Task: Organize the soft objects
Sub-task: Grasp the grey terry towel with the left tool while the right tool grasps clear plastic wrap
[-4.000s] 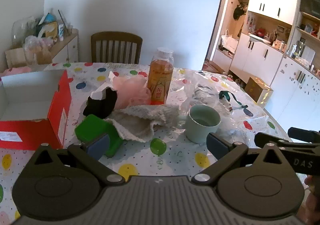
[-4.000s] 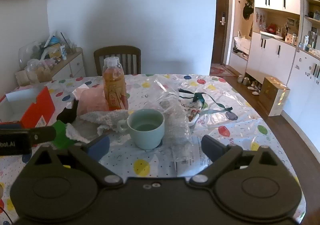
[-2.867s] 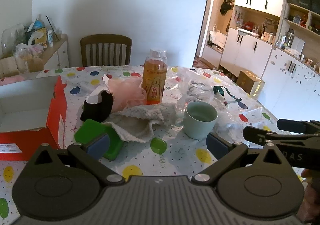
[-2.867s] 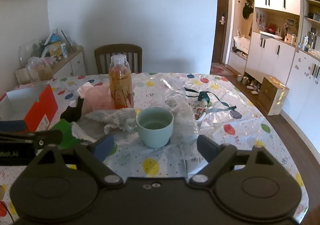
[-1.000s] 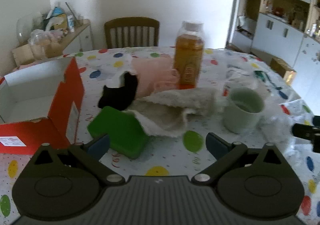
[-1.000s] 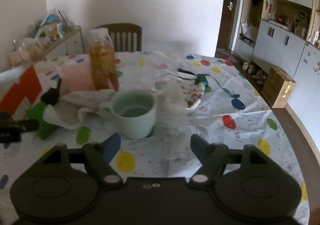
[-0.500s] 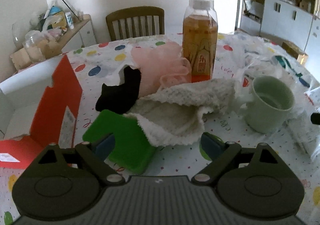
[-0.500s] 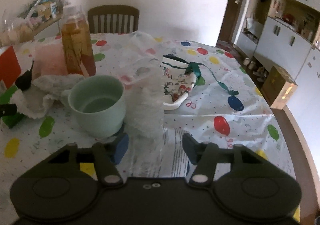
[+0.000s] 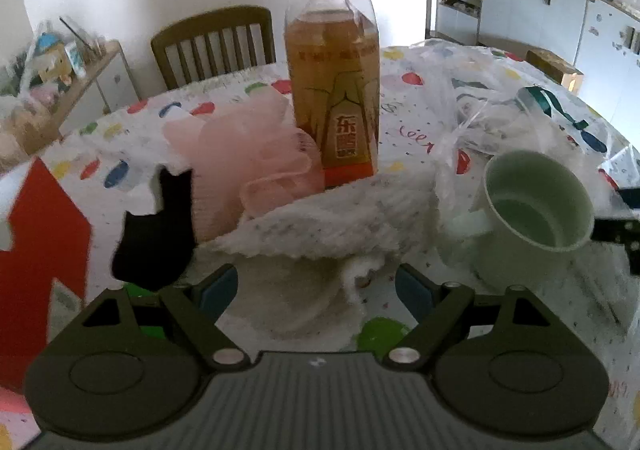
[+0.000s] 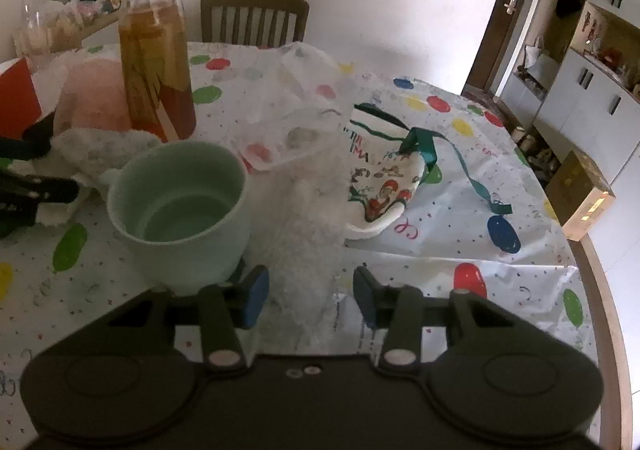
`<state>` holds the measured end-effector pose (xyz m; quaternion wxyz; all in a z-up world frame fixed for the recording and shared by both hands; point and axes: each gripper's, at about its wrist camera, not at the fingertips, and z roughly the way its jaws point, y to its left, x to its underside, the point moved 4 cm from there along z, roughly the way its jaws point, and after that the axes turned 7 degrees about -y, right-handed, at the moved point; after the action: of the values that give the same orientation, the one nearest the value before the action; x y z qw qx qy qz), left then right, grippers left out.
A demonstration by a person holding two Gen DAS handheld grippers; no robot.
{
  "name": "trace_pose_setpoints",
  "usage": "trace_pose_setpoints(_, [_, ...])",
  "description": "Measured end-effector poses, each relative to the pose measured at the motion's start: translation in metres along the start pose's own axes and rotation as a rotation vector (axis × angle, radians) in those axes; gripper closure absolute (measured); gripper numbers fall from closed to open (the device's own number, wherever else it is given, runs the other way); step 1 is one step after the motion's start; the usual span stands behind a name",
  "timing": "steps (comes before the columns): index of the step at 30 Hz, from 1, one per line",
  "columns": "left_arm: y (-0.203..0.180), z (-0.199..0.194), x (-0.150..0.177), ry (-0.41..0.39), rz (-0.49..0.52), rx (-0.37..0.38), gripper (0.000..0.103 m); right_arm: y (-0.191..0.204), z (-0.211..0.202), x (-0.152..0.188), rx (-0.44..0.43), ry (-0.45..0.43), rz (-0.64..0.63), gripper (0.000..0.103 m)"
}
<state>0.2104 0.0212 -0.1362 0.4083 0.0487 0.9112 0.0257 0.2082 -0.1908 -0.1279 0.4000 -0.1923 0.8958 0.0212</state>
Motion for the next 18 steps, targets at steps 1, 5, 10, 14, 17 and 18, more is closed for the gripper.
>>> trace_pose_setpoints(1, [-0.002,0.004,-0.001,0.005,-0.008,0.004,0.016,0.000,0.002,0.000,-0.003,0.004,-0.001,0.060])
trace_pose_setpoints(5, [-0.006,0.021,0.001,0.028,-0.003,-0.012,0.024,-0.002,0.007,-0.002,-0.008,0.004,-0.004,0.064])
trace_pose_setpoints(10, [-0.008,0.032,0.002,0.048,-0.009,-0.017,0.043,-0.006,0.010,-0.002,-0.021,0.005,0.010,0.074])
trace_pose_setpoints(14, [-0.011,0.032,0.002,0.042,-0.001,-0.019,0.072,-0.007,0.006,-0.002,-0.038,-0.005,0.018,0.087])
trace_pose_setpoints(17, [-0.013,0.028,0.000,0.025,-0.004,-0.019,0.086,-0.008,0.003,-0.004,-0.048,-0.020,0.026,0.095])
trace_pose_setpoints(18, [-0.014,0.027,-0.001,0.018,0.001,-0.020,0.090,-0.008,0.001,-0.004,-0.058,-0.026,0.033,0.097])
